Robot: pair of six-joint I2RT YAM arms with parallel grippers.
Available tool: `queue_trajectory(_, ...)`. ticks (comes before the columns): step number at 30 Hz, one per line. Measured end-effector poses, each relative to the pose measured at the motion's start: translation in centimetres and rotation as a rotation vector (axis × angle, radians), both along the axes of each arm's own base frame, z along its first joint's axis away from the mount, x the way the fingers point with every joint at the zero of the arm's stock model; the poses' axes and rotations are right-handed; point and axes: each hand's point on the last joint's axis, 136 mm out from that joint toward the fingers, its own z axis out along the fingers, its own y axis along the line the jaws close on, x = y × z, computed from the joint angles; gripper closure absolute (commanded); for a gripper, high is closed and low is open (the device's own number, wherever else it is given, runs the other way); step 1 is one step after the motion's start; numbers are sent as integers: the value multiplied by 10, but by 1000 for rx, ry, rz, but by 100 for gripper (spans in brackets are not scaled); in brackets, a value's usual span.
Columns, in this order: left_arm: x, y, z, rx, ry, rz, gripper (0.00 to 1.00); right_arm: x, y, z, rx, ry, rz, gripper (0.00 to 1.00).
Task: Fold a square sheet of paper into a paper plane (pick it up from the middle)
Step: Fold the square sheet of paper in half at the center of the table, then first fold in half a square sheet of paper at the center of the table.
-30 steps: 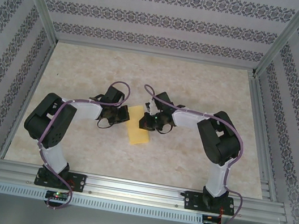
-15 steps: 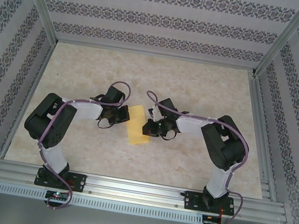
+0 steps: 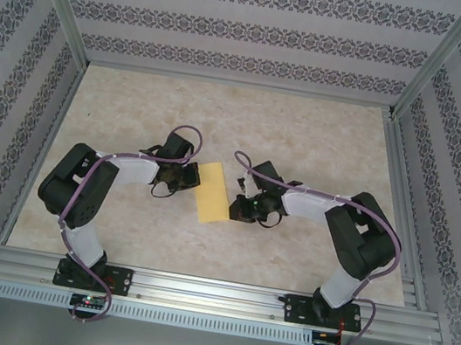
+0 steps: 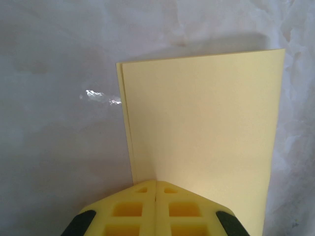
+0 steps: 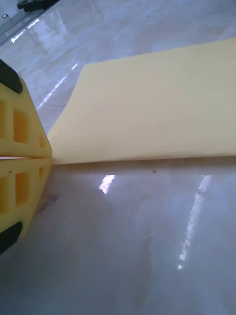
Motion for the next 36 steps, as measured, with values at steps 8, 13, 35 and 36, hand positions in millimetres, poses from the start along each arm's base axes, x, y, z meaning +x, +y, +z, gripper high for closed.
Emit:
queue_trajectory(8, -1, -2, 9, 29, 25, -33, 80, 52, 17, 57, 18, -188, -49, 82)
queue_trajectory(13, 5, -3, 38, 20, -13, -27, 70, 85, 39, 66, 13, -250, -63, 85)
queue_trajectory(35, -49, 41, 76, 2, -114, 35, 68, 124, 79, -2, -211, -172, -72, 84)
queue_trajectory(36, -49, 41, 76, 1, -114, 32, 68, 124, 77, -6, -222, -165, -78, 84)
